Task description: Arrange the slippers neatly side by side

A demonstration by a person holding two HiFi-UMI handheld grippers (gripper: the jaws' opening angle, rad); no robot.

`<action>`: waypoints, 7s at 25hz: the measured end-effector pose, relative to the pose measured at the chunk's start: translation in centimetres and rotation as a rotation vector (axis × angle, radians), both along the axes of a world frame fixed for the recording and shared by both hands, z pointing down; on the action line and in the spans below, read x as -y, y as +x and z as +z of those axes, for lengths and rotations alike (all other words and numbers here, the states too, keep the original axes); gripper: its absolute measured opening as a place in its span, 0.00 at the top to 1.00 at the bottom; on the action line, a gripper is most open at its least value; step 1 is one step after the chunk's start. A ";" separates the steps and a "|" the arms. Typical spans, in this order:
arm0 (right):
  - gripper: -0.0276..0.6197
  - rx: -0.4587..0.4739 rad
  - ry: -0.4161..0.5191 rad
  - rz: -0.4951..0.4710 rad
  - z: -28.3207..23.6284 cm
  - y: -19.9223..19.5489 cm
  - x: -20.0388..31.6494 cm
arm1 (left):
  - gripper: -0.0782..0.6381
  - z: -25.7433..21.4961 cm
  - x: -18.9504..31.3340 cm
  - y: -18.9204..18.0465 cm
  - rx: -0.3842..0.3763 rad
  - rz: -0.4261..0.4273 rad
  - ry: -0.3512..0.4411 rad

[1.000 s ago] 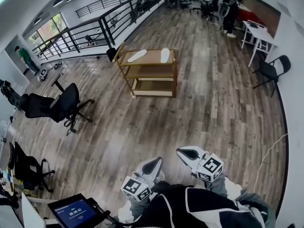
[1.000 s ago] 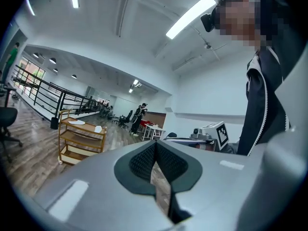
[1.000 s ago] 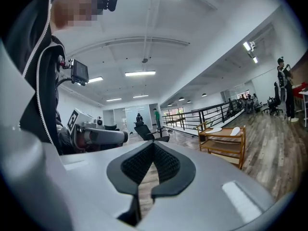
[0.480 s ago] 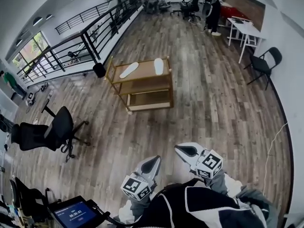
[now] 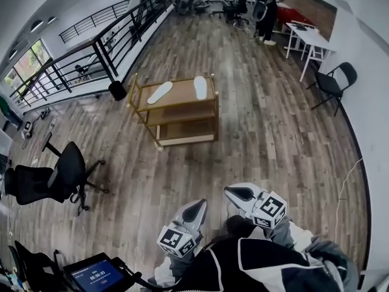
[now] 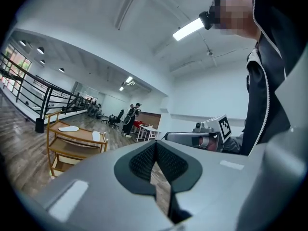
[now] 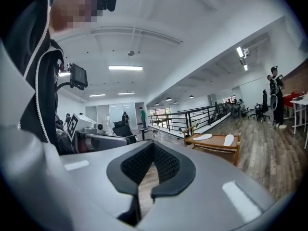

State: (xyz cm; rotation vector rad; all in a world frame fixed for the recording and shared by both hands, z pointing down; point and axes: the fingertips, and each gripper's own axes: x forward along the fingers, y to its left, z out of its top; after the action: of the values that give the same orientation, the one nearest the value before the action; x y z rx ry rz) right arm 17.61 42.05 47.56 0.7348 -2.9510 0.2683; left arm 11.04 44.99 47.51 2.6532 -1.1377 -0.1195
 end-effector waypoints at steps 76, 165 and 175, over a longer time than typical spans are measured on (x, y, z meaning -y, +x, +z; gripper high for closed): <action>0.95 0.052 0.076 0.021 -3.0 -19.8 75.3 | 0.87 -3.0 75.9 -20.0 0.114 -0.012 0.064; 0.95 0.036 0.030 -0.044 -0.9 -24.0 79.7 | 0.86 0.7 82.9 -31.2 0.073 -0.213 -0.034; 0.95 0.058 0.013 -0.083 -0.1 -25.4 80.5 | 0.86 2.8 83.7 -32.7 0.081 -0.251 -0.068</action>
State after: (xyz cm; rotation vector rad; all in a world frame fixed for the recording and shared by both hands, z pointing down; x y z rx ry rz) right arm -7.78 -38.48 47.44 0.6141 -3.0319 0.2691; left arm -21.64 -38.67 50.32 2.4668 -1.4709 -0.0181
